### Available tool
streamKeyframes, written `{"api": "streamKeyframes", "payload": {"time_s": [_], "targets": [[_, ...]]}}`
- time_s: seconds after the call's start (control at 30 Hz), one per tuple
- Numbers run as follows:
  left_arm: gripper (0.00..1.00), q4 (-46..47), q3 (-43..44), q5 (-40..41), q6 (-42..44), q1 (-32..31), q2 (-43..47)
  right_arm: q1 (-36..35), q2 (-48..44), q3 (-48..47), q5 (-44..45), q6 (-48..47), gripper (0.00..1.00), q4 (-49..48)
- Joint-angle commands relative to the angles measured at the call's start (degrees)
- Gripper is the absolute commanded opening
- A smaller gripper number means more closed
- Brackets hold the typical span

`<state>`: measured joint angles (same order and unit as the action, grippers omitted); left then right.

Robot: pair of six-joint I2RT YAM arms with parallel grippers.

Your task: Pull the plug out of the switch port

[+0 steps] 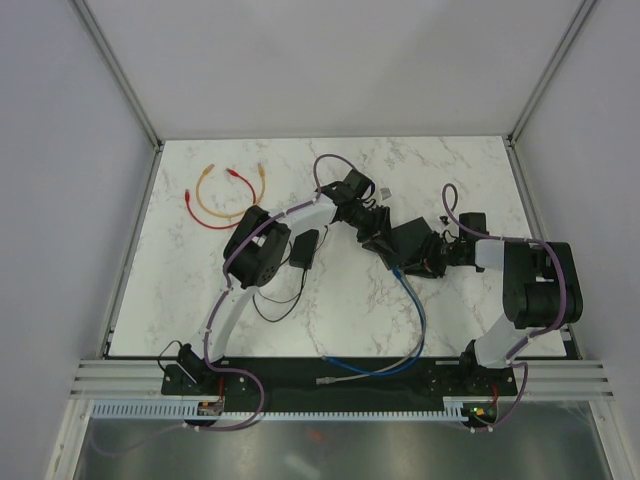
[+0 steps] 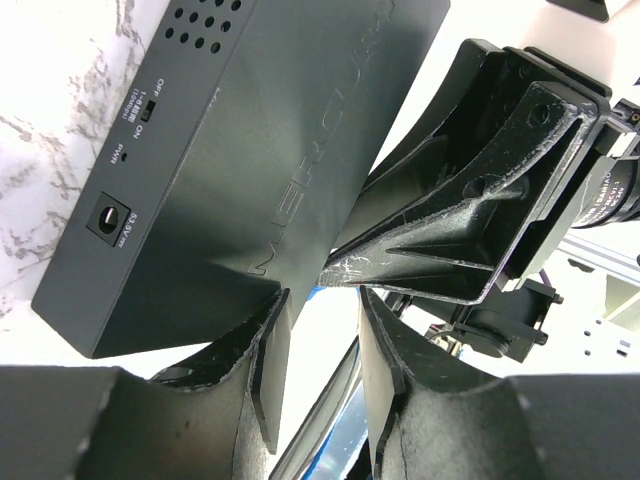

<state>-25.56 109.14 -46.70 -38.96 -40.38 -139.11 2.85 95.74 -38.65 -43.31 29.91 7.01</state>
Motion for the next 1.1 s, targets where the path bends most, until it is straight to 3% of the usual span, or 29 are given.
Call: {"api": "streamKeyframes", "payload": {"time_s": [0.0, 0.6, 0.9, 1.07], "targets": [[0.41, -2.3, 1.5, -0.1, 0.6, -0.7, -1.6, 0.0, -0.6, 0.6, -1.9, 0.0, 0.38, -3.5], [0.4, -2.7, 1.6, -0.3, 0.6, -1.2, -2.6, 0.1, 4.4, -1.5, 1.7, -3.1, 0.38, 0.5], [0.4, -2.7, 2.0, -0.6, 0.5, -1.2, -3.0, 0.0, 4.8, -1.5, 4.9, -4.2, 0.21, 3.5], [0.4, -2.7, 2.4, -0.7, 0.6, -1.2, -3.3, 0.0, 5.1, -1.8, 5.3, -4.3, 0.05, 4.5]]}}
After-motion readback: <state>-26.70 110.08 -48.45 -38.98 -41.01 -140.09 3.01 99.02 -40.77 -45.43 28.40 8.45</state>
